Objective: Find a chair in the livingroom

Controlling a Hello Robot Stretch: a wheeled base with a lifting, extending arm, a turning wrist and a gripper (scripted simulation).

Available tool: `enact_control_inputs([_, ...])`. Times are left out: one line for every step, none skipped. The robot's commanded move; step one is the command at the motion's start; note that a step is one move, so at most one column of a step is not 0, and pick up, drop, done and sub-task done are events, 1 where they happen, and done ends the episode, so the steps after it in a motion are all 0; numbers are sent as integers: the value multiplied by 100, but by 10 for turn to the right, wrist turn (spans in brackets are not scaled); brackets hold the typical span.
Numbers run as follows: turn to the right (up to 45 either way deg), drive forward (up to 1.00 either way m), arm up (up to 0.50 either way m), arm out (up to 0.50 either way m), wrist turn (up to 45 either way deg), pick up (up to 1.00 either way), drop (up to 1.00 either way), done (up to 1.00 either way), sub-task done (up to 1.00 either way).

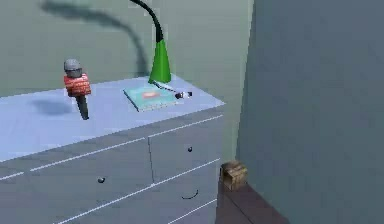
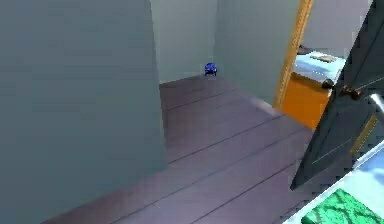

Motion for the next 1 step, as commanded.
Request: enact_control_inputs([450,0,0,0,0,0,0,0,0])
